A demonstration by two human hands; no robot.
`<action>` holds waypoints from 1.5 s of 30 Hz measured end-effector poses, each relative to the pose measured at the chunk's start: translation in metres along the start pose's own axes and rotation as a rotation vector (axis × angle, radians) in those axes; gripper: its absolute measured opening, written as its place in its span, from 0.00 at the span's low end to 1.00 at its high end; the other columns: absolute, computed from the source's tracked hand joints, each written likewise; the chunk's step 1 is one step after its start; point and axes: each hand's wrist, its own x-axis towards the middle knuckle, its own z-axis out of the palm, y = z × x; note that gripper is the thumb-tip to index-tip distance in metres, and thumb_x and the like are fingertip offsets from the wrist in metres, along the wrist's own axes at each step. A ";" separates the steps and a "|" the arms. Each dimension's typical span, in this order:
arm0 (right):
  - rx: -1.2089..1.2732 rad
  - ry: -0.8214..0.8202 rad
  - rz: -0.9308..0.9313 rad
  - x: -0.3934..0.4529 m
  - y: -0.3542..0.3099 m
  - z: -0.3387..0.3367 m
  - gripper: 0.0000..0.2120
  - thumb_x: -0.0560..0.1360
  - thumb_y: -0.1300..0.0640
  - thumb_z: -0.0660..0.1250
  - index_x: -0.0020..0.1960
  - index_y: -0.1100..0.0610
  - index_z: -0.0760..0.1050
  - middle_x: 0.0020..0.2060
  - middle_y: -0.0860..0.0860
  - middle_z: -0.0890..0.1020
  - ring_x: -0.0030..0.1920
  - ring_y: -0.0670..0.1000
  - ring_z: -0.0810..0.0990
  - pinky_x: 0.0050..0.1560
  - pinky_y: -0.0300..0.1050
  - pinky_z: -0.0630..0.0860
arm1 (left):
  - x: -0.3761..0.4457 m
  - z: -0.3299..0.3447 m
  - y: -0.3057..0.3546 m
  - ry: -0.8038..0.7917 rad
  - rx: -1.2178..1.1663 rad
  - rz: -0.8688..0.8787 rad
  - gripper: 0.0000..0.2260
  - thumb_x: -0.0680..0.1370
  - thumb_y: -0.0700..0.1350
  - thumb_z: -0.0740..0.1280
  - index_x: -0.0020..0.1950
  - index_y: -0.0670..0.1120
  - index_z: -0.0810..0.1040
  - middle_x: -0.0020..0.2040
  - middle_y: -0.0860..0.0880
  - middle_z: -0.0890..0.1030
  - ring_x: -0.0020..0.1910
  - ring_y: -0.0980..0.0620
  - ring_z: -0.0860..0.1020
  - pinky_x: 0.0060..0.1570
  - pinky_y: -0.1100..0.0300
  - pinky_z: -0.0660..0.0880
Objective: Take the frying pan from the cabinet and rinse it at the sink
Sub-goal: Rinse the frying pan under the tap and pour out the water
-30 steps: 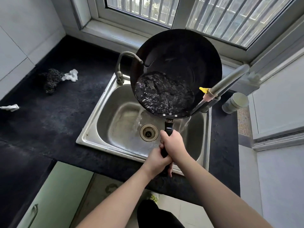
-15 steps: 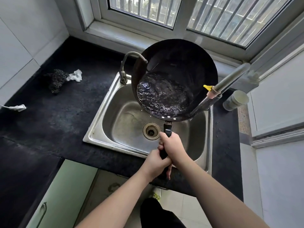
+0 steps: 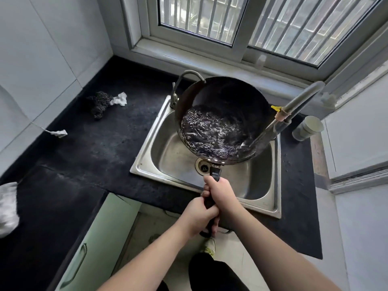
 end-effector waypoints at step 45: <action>0.243 0.105 0.344 -0.034 0.005 -0.013 0.16 0.79 0.58 0.62 0.32 0.59 0.71 0.25 0.52 0.71 0.26 0.50 0.66 0.26 0.42 0.62 | -0.027 0.005 0.040 -0.130 -0.710 -0.612 0.11 0.72 0.43 0.64 0.29 0.44 0.70 0.22 0.52 0.68 0.15 0.60 0.66 0.12 0.70 0.63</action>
